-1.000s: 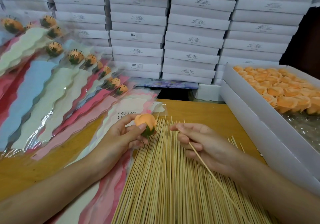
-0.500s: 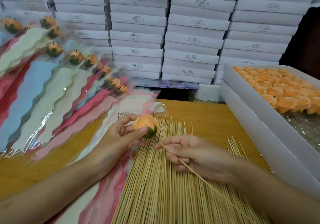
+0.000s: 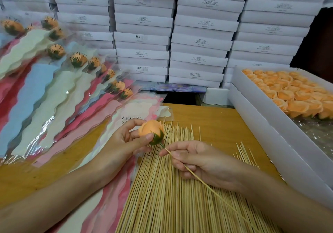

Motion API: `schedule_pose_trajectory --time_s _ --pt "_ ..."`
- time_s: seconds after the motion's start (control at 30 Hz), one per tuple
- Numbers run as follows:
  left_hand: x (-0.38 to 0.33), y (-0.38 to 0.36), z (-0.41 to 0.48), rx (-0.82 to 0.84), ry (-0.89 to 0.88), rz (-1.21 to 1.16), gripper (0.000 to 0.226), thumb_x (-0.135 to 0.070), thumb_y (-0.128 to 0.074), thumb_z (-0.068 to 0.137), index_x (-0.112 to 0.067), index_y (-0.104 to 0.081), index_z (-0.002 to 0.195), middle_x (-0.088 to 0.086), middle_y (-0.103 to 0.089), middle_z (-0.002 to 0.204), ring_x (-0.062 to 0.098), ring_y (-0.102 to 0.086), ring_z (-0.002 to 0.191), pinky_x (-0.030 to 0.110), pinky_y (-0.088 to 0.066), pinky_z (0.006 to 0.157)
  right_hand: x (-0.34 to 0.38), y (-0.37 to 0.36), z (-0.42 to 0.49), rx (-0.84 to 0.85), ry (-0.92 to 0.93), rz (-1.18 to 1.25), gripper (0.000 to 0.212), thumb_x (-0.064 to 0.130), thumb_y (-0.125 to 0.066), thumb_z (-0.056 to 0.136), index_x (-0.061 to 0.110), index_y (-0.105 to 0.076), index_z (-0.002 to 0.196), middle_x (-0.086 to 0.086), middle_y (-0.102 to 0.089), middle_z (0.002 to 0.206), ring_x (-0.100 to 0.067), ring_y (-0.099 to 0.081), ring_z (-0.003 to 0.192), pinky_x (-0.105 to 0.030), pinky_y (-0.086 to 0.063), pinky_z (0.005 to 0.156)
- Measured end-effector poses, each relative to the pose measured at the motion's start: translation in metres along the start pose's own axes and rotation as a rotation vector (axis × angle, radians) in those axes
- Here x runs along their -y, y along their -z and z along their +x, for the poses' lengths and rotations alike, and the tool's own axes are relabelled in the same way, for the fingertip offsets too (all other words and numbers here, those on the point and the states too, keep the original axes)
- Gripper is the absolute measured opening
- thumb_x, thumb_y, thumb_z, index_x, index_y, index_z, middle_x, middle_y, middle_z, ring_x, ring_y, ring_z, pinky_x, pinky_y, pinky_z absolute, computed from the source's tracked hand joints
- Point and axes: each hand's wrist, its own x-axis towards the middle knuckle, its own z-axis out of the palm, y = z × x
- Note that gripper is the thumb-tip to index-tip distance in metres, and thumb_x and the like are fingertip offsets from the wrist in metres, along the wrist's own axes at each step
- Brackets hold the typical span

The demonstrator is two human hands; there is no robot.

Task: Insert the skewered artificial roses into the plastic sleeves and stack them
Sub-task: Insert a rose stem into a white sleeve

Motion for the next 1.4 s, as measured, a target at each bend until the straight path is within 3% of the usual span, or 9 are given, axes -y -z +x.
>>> schedule_pose_trajectory --time_s 0.33,0.47,0.6,0.73,0.9,1.07,1.23,1.4 --pt "0.000 0.000 0.000 0.028 0.014 0.013 0.043 -0.023 -0.079 0.069 -0.016 -0.063 0.108 0.013 -0.072 0.090 0.013 -0.068 0.071 0.019 -0.054 0.064 0.000 0.000 0.000 -0.008 -0.005 0.025 0.021 0.012 -0.051 0.097 0.005 -0.062 0.114 0.009 -0.052 0.059 -0.002 -0.040 0.049 -0.015 -0.042 0.055" --pt "0.002 0.003 0.000 0.044 0.024 0.046 0.044 -0.021 -0.080 0.073 -0.015 -0.061 0.112 0.019 -0.071 0.097 0.021 -0.068 0.082 0.023 -0.057 0.073 -0.001 0.000 0.000 -0.020 -0.015 0.044 0.023 0.012 -0.053 0.095 0.006 -0.060 0.115 0.007 -0.053 0.061 -0.002 -0.041 0.048 -0.015 -0.043 0.055" --pt "0.001 0.000 0.000 0.081 0.005 0.050 0.036 -0.011 -0.071 0.076 -0.010 -0.057 0.110 0.009 -0.069 0.083 0.008 -0.061 0.062 0.016 -0.050 0.060 -0.002 0.001 -0.001 -0.030 -0.028 0.124 0.027 0.014 -0.059 0.087 0.007 -0.052 0.112 0.004 -0.053 0.062 -0.002 -0.042 0.047 -0.016 -0.043 0.053" --pt "0.000 -0.002 -0.001 0.100 -0.013 0.063 0.036 -0.009 -0.069 0.077 -0.008 -0.055 0.111 0.003 -0.067 0.077 0.005 -0.059 0.061 0.014 -0.048 0.058 -0.002 0.000 -0.001 -0.009 -0.022 0.134 0.020 0.011 -0.057 0.091 0.007 -0.049 0.109 0.002 -0.052 0.062 -0.003 -0.041 0.048 -0.016 -0.044 0.053" --pt "-0.004 -0.002 -0.001 0.081 0.008 0.034 0.045 -0.015 -0.078 0.073 -0.012 -0.059 0.114 0.011 -0.070 0.087 0.012 -0.066 0.070 0.020 -0.054 0.064 0.002 0.001 -0.003 -0.004 -0.019 0.136 0.037 0.017 -0.063 0.085 0.006 -0.051 0.118 0.004 -0.055 0.058 -0.003 -0.046 0.048 -0.016 -0.045 0.052" --pt "-0.021 0.010 0.007 -0.031 -0.017 -0.080 0.052 -0.024 -0.084 0.074 -0.012 -0.060 0.118 0.012 -0.071 0.098 0.015 -0.069 0.074 0.019 -0.055 0.060 0.008 0.003 -0.006 0.082 0.027 0.032 0.024 0.025 -0.061 0.090 0.011 -0.063 0.109 0.005 -0.057 0.064 -0.001 -0.043 0.047 -0.014 -0.042 0.052" --pt "-0.039 0.041 0.027 -0.237 0.008 -0.166 0.026 -0.018 -0.067 0.077 -0.010 -0.061 0.102 0.004 -0.073 0.085 0.009 -0.070 0.072 0.015 -0.054 0.055 0.009 0.004 -0.005 0.109 0.059 0.007 0.016 0.020 -0.056 0.094 0.016 -0.071 0.097 0.005 -0.056 0.065 0.000 -0.042 0.047 -0.013 -0.040 0.050" --pt "-0.040 0.070 0.032 -0.311 0.081 -0.090 0.042 -0.017 -0.067 0.074 -0.004 -0.060 0.113 0.010 -0.075 0.101 0.018 -0.073 0.092 0.018 -0.058 0.064 0.004 0.013 -0.002 0.022 0.091 0.024 0.023 0.026 -0.053 0.094 0.013 -0.072 0.099 0.005 -0.054 0.064 -0.002 -0.041 0.049 -0.014 -0.037 0.048"
